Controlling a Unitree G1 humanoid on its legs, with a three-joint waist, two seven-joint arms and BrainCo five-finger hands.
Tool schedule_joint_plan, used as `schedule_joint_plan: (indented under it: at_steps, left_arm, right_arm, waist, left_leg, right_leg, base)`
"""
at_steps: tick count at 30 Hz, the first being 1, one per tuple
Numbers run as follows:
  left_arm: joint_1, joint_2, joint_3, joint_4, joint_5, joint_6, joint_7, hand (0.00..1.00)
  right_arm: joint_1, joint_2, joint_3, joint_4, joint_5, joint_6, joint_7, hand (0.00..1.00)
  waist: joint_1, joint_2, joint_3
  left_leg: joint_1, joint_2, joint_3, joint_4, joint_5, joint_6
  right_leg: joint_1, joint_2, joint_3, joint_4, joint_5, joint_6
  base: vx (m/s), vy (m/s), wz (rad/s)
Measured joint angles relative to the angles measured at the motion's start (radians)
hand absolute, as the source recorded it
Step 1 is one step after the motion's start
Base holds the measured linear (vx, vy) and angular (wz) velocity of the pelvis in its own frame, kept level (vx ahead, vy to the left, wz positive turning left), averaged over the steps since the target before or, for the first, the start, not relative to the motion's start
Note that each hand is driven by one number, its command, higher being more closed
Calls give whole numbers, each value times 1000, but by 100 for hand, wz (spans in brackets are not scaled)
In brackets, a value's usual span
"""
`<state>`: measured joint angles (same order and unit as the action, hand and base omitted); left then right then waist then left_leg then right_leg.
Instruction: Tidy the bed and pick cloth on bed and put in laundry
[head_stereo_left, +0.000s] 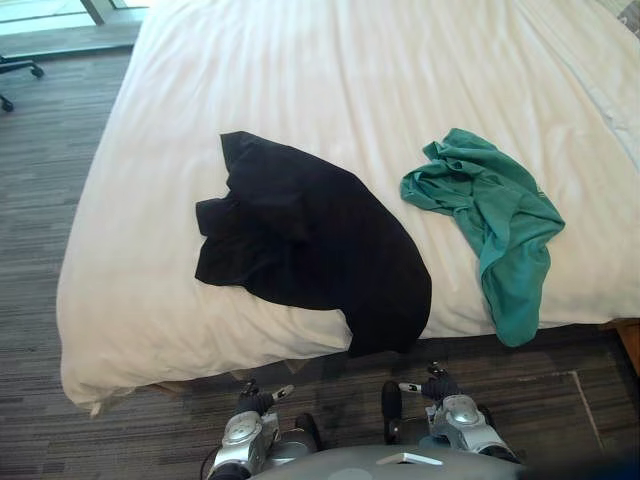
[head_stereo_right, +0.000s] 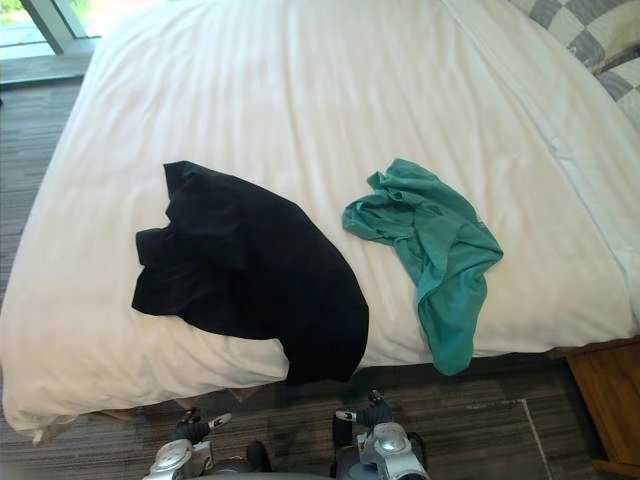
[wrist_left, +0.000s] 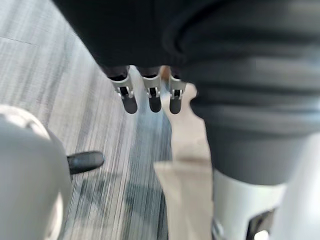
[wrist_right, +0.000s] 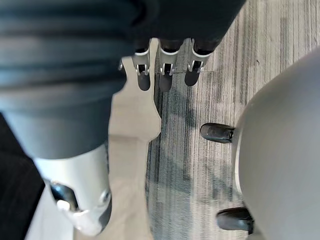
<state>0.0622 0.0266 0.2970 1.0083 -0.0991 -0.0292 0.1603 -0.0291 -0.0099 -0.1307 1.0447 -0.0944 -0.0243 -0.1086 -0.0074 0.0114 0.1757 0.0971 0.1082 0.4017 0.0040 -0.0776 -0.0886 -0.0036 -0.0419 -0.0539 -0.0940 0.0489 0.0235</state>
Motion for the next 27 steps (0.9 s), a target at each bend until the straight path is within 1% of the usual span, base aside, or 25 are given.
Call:
schedule_joint_plan:
  at_steps: [1,3,5,6,7,8,9,11,13,15,16,18,19,20,21,22,23,24,25,26,27]
  left_arm:
    - [7,-1,67,17,-1,3,0,0]
    - [18,-2,152,37,-34,7,1,0]
    - [38,-4,315,36,-112,21,3,0]
    - [39,-3,380,35,-138,23,6,0]
    - [39,-3,421,34,-155,23,12,0]
    - [37,-1,501,27,-181,24,17,0]
    - [34,2,555,15,-201,25,22,0]
    - [6,36,678,-16,-247,24,39,0]
    - [-16,64,738,-51,-285,20,48,0]
    - [-29,77,730,-139,-344,1,78,0]
    - [-32,76,724,-177,-359,-3,87,0]
    - [-32,79,678,-313,-421,-45,108,0]
    - [-32,81,672,-348,-436,-54,112,0]
    - [-40,90,650,-414,-464,-74,123,0]
    - [-41,105,644,-464,-484,-80,127,0]
    - [-42,125,643,-540,-504,-96,129,0]
    - [-42,139,636,-575,-515,-106,130,0]
    - [-38,177,614,-646,-517,-122,131,0]
    - [-30,211,600,-713,-512,-136,132,0]
    - [-29,225,598,-745,-508,-140,132,0]
    - [-29,255,577,-809,-476,-152,145,0]
  right_arm:
    - [9,0,-61,1,15,2,-6,0]
    - [37,-2,-136,-5,68,4,-16,0]
    - [98,2,-276,-22,195,15,-33,0]
    - [125,6,-326,-39,234,17,-38,0]
    - [146,7,-357,-50,255,17,-44,0]
    - [186,8,-420,-69,314,18,-55,0]
    - [215,9,-470,-86,361,17,-62,0]
    - [255,8,-603,-130,451,15,-89,0]
    - [267,4,-670,-177,497,4,-115,0]
    - [282,4,-735,-271,544,-8,-154,0]
    - [282,4,-750,-308,549,-11,-164,0]
    - [282,-5,-768,-441,555,-37,-190,0]
    - [281,-7,-768,-480,555,-41,-194,0]
    - [277,-11,-769,-553,553,-49,-204,0]
    - [266,-11,-778,-603,549,-50,-207,0]
    - [254,-12,-795,-668,541,-50,-209,0]
    - [251,-15,-803,-696,541,-52,-209,0]
    - [244,-31,-809,-741,532,-56,-212,0]
    - [235,-54,-813,-782,507,-60,-219,0]
    - [230,-63,-815,-801,498,-63,-222,0]
    - [225,-83,-815,-838,473,-70,-229,0]
  waist:
    - [1,2,0]
    - [2,6,-5]
    - [14,14,-20]
    - [19,18,-27]
    - [20,23,-33]
    - [21,30,-51]
    - [22,35,-62]
    - [21,44,-84]
    - [19,44,-98]
    - [20,45,-110]
    - [21,44,-115]
    - [23,39,-134]
    - [23,38,-135]
    - [23,34,-138]
    - [19,30,-141]
    - [18,24,-145]
    - [18,22,-146]
    - [17,22,-147]
    - [14,25,-145]
    - [13,27,-145]
    - [9,32,-149]
  left_leg:
    - [6,4,0,-2,-4,3]
    - [16,14,2,-2,-18,5]
    - [26,25,22,-7,-34,4]
    - [27,26,27,-11,-34,3]
    - [27,26,27,-15,-34,3]
    - [28,26,28,-21,-34,3]
    - [27,27,29,-24,-36,3]
    - [25,31,29,-21,-43,0]
    - [25,35,28,-25,-45,-3]
    - [25,37,26,-30,-45,-4]
    - [25,37,25,-32,-45,-4]
    - [26,37,24,-34,-44,-7]
    - [27,37,24,-33,-44,-7]
    - [28,37,25,-32,-44,-7]
    - [29,36,24,-30,-44,-7]
    - [32,35,25,-27,-44,-7]
    - [32,34,25,-25,-44,-7]
    - [33,33,25,-19,-44,-7]
    - [41,30,24,-16,-44,-7]
    - [44,29,23,-15,-44,-6]
    - [46,25,19,-9,-45,-5]
  right_leg:
    - [9,3,-9,-1,0,0]
    - [21,10,-18,-1,0,0]
    - [27,19,-17,-2,-1,0]
    - [27,20,-17,-2,-1,0]
    - [27,20,-17,-2,-2,0]
    - [26,20,-18,-2,-4,-1]
    - [26,21,-18,-2,-7,0]
    - [26,24,-30,-1,-17,-6]
    - [26,29,-34,-1,-21,-8]
    - [25,32,-39,-1,-28,-7]
    - [24,32,-40,-1,-33,-3]
    - [23,34,-43,4,-41,-7]
    - [21,33,-45,11,-48,-8]
    - [14,32,-46,31,-63,-6]
    - [13,31,-45,38,-70,-8]
    - [14,29,-45,38,-75,-8]
    - [15,29,-44,38,-76,-8]
    - [20,26,-44,38,-77,-8]
    - [28,23,-43,38,-79,-7]
    - [31,22,-43,38,-81,-5]
    - [38,17,-43,38,-84,-1]
  base:
    - [-86,-14,11]
    - [-64,-24,7]
    - [-79,-24,-9]
    - [-72,-16,-10]
    - [-59,-24,-1]
    - [-24,-19,4]
    - [-34,-31,1]
    - [-18,-40,1]
    - [5,-40,5]
    - [31,-43,5]
    - [50,-27,5]
    - [79,-17,6]
    - [106,-12,8]
    - [90,-8,8]
    - [140,-15,6]
    - [116,-15,3]
    - [131,-20,1]
    - [101,-15,1]
    - [94,-13,0]
    - [89,-9,2]
    - [98,-6,11]
